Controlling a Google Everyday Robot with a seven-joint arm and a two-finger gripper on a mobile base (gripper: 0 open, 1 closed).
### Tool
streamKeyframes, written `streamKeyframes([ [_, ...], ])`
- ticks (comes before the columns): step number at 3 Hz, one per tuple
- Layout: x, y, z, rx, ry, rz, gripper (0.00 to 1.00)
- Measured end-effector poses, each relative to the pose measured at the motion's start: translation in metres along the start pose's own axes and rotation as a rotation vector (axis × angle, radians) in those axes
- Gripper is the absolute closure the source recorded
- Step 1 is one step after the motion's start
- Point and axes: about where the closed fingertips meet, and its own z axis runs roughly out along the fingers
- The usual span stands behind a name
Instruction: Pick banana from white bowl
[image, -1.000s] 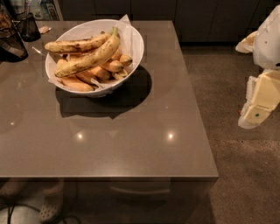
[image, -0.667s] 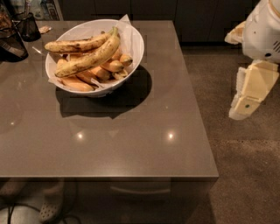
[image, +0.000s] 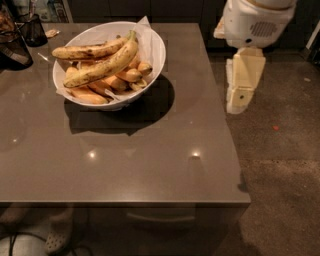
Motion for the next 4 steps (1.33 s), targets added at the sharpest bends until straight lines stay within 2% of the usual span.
streamKeyframes([
  [2,-0.019,-0.018,0.005,0.02,-0.023,-0.026,0.0],
  [3,-0.059,-0.04,0.005,0.042,-0.036,-0.102,0.0],
  [4,-0.075,-0.048,0.005,0.062,-0.054,-0.124,0.0],
])
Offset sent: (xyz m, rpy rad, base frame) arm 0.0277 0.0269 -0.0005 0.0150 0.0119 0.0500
